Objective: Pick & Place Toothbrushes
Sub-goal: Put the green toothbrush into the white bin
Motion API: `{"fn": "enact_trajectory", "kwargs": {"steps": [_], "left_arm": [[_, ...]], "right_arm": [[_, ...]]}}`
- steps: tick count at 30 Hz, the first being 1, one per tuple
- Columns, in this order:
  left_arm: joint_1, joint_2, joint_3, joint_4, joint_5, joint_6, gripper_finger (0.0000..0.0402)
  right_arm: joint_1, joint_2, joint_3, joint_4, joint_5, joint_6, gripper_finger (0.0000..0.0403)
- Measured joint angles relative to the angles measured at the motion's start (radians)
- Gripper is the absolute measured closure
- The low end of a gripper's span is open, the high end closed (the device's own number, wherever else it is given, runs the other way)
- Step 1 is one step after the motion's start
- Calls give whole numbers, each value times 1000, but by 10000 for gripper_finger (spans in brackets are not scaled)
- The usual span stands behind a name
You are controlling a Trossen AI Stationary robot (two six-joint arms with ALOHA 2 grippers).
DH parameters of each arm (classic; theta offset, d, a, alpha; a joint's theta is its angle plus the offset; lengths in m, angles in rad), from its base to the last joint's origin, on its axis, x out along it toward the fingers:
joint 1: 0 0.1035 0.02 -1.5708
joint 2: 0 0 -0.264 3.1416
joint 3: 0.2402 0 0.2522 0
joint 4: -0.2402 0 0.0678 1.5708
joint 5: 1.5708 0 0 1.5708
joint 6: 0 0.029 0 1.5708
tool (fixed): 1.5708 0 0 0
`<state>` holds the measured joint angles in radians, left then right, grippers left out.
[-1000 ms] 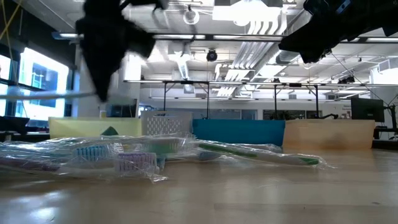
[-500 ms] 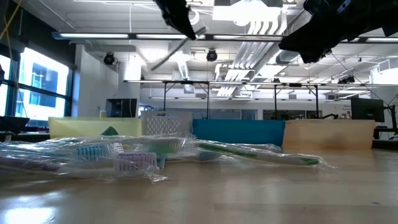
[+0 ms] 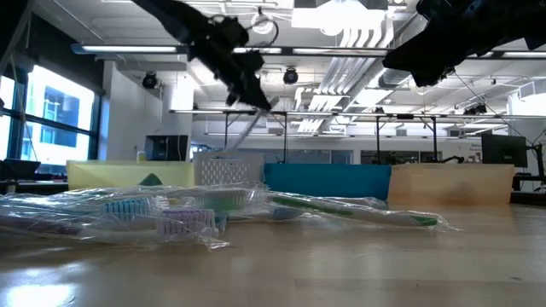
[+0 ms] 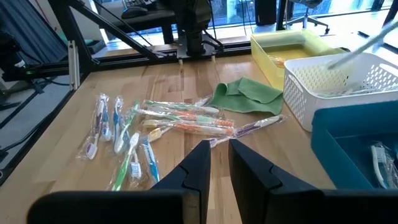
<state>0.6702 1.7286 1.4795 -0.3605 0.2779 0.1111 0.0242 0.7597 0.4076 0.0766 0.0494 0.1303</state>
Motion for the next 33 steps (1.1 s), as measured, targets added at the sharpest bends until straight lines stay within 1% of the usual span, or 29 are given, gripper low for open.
{"fn": "enact_trajectory", "kwargs": {"steps": [4, 7, 10, 13, 17, 22, 26, 29, 33], "left_arm": [[26, 18, -46, 35, -11, -28, 390], [40, 24, -77, 28, -28, -46, 390], [54, 24, -107, 82, -70, -67, 389], [77, 24, -129, 79, -90, -110, 389], [81, 24, -166, 80, -119, -121, 388], [76, 24, -187, 84, -118, -136, 388], [76, 24, -193, 80, -164, -147, 385], [76, 24, -193, 79, -168, -151, 373], [76, 24, -193, 77, -191, -151, 333]], "right_arm": [[0, 0, 0, 0, 0, -3, 353], [0, 0, 0, 0, 0, -3, 353], [0, 0, 0, 1, 0, -3, 353], [0, 0, 0, 1, 3, -3, 353], [0, 0, 0, 1, 3, -3, 353], [0, 0, 0, 1, 3, -3, 353], [0, 0, 0, 1, 3, -3, 353], [0, 0, 0, 1, 3, -3, 353], [0, 0, 0, 1, 2, -3, 353]]}}
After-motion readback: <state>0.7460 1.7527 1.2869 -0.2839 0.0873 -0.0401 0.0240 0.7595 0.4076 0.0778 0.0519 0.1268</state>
